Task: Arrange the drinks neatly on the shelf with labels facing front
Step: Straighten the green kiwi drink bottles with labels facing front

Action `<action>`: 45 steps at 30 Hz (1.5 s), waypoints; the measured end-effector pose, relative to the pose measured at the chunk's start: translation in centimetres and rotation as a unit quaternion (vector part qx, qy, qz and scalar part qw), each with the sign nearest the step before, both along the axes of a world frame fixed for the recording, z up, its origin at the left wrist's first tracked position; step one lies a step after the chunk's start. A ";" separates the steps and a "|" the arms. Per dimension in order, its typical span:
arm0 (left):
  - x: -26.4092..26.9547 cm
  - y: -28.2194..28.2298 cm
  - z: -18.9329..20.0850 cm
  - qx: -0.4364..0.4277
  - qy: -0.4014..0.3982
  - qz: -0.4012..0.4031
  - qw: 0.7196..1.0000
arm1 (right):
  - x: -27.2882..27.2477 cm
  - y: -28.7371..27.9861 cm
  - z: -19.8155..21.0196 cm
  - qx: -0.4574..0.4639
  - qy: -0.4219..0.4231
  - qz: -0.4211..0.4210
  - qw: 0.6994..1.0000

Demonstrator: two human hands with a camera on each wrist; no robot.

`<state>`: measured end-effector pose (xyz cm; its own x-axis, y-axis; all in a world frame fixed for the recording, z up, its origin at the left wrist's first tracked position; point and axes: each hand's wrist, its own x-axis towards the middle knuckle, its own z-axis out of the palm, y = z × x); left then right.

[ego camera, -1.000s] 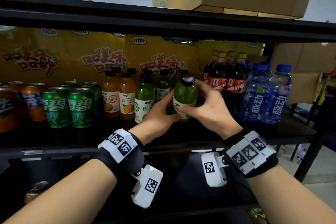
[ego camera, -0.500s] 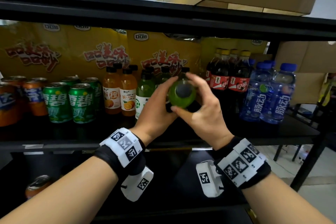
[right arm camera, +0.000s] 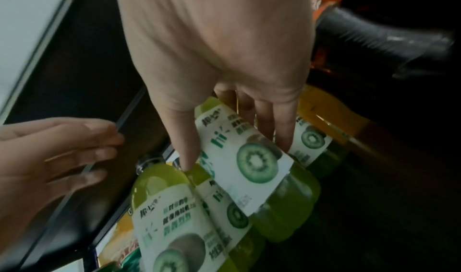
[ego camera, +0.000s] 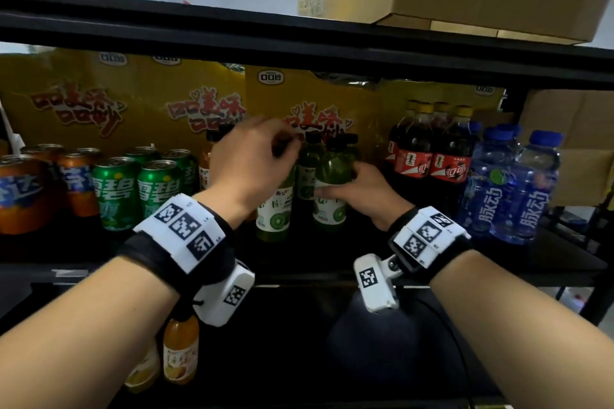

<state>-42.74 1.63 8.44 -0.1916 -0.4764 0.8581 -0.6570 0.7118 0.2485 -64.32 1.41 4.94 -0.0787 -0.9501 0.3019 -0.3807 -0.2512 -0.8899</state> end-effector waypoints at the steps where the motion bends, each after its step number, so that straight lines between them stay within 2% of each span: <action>1: 0.2 -0.6 0.3 0.002 -0.011 0.007 1.000 | 0.3 -0.5 0.0 0.008 0.010 -0.002 1.000; 5: 0.4 -2.5 0.5 0.097 -0.124 -0.029 0.987 | 1.0 -1.5 -0.1 0.026 0.057 -0.009 0.998; 8: 0.4 -3.1 -0.2 0.130 -0.175 -0.055 0.974 | 1.1 -1.6 -0.2 0.049 0.112 0.003 0.993; 10: 0.3 -3.2 -0.7 0.143 -0.183 -0.061 0.971 | 1.2 -1.6 -0.4 0.081 0.124 -0.003 0.989; 14: 0.2 -3.4 -1.3 0.146 -0.164 -0.078 0.972 | 1.4 -2.1 -0.4 0.070 0.129 0.000 0.989; 23: 0.0 -3.8 -2.4 0.097 -0.156 -0.068 0.981 | 2.1 -4.7 0.0 0.086 0.122 -0.010 0.989; 29: 0.0 -3.7 -1.6 0.112 -0.169 -0.053 0.978 | 1.0 -5.3 0.3 0.083 0.127 -0.012 0.988; 32: 0.0 -3.6 -1.5 0.112 -0.182 -0.051 0.976 | -0.6 -5.4 1.2 0.051 0.165 -0.058 0.983; 35: 0.0 -3.4 -1.5 0.108 -0.181 -0.041 0.977 | -2.4 -5.5 2.6 -0.006 0.157 -0.117 0.981; 40: -1.6 -1.7 -1.7 0.003 -0.185 -0.029 0.982 | -3.5 -6.1 3.3 -0.080 0.090 -0.187 0.975; 45: -4.8 0.9 -5.0 -0.034 -0.194 -0.019 0.980 | -3.1 -7.5 1.8 -0.050 0.103 -0.168 0.979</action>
<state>-47.56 2.56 3.46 -0.5264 -0.4073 0.7464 -0.6652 0.7440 -0.0632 -67.44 -6.11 6.72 -0.3100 -0.8454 0.4350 -0.6260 -0.1629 -0.7626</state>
